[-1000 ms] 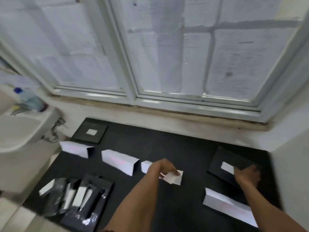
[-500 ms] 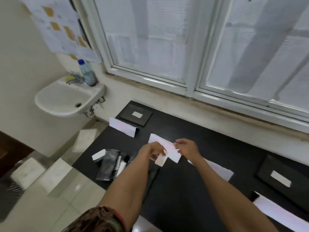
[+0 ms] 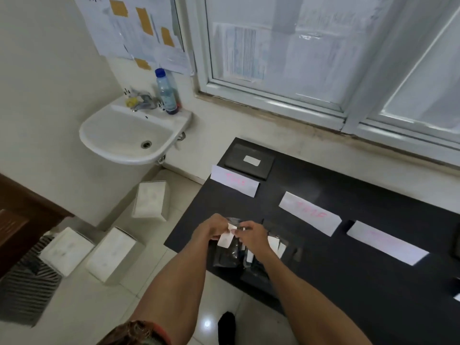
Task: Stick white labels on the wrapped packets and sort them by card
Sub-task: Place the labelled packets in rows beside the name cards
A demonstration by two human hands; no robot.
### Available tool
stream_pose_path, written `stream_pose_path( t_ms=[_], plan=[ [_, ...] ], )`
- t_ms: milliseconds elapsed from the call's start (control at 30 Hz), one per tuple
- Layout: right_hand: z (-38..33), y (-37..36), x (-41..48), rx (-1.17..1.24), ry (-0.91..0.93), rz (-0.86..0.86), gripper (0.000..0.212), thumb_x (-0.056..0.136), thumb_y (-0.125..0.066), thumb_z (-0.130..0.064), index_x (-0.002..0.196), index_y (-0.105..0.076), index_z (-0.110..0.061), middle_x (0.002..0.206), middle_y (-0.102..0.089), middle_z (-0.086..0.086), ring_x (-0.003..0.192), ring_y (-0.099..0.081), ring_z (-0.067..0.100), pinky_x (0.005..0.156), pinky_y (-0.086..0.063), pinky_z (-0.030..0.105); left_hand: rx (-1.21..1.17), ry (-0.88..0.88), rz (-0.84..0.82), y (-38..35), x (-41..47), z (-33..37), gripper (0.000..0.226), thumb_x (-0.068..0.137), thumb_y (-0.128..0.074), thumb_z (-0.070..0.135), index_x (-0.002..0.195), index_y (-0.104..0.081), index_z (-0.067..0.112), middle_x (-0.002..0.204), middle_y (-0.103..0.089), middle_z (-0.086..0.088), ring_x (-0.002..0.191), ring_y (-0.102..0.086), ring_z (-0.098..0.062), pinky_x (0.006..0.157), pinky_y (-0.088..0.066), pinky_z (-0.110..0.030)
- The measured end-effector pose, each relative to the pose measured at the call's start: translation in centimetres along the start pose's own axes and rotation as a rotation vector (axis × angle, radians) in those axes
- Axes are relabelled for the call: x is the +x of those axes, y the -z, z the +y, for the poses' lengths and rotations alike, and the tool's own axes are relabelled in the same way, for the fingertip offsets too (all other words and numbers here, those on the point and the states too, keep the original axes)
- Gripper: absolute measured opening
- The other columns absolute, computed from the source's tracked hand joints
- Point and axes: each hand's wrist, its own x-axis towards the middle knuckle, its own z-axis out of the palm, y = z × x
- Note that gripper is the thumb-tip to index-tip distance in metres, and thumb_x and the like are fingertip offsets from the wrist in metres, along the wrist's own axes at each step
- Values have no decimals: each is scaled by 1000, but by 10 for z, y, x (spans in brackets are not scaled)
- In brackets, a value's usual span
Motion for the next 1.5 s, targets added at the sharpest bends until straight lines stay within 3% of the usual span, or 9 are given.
stream_pose_path(
  t_ms=[267, 433, 600, 700, 867, 1067, 1133, 1267, 1500],
  plan=[
    [2, -23, -4, -41, -31, 167, 35, 70, -80, -9, 98, -62, -19, 88, -66, 1, 71, -65, 19, 57, -52, 27, -6, -123, 60, 1, 18, -25, 24, 88, -57, -5, 110, -68, -5, 114, -67, -21, 99, -63, -31, 89, -53, -41],
    [4, -25, -2, -130, 3, 201, 34, 73, -76, -10, 99, -56, -18, 90, -64, 2, 68, -59, 14, 52, -43, 19, 75, -239, 158, -5, 15, -28, 31, 84, -59, -5, 108, -73, 7, 118, -68, -8, 109, -62, -26, 87, -49, -26],
    [18, -35, -2, -275, 74, 180, 32, 75, -78, -15, 86, -50, -26, 75, -68, -3, 70, -66, 13, 70, -57, 36, 183, -358, 307, -13, 14, -32, 35, 81, -53, -5, 102, -74, 13, 113, -70, -6, 101, -64, -25, 82, -52, -32],
    [20, -37, -7, -400, 158, 184, 31, 76, -77, -16, 86, -50, -25, 76, -65, -5, 74, -63, 13, 71, -55, 34, 281, -412, 375, -19, 14, -31, 29, 84, -60, 1, 106, -71, 16, 113, -63, -5, 100, -63, -24, 85, -52, -30],
    [24, -36, -10, -621, 316, 143, 40, 84, -69, -24, 122, -58, -27, 121, -50, -3, 105, -58, 16, 89, -50, 28, 218, -185, 434, -13, 10, -35, 42, 79, -77, 30, 111, -55, 14, 115, -54, -4, 103, -58, -23, 80, -50, -33],
    [35, -37, -12, -719, 329, 106, 65, 84, -67, -41, 141, -42, -24, 133, -36, 2, 116, -51, 20, 97, -48, 31, 100, -95, 343, -10, 20, -38, 29, 86, -69, 39, 77, -65, 11, 90, -72, -10, 75, -63, -20, 61, -46, -28],
    [35, -37, -11, -726, 327, 98, 66, 85, -66, -40, 143, -38, -22, 138, -32, 5, 121, -50, 23, 101, -47, 32, 67, -68, 321, -12, 23, -33, 30, 86, -70, 37, 78, -67, 8, 90, -71, -13, 79, -66, -24, 64, -48, -29],
    [36, -36, -9, -678, 311, 77, 67, 86, -66, -37, 144, -37, -21, 140, -32, 6, 123, -49, 23, 104, -45, 33, 19, -29, 316, -15, 24, -26, 27, 87, -68, 32, 97, -62, 8, 99, -66, -10, 96, -63, -27, 75, -49, -33],
    [32, -34, -9, -468, 308, 195, 59, 83, -63, -52, 136, -46, -32, 121, -48, -1, 108, -52, 17, 88, -51, 30, -389, -23, 207, -9, 23, -28, 20, 86, -72, 24, 84, -56, 12, 98, -68, -13, 88, -67, -27, 81, -59, -44]
  ],
)
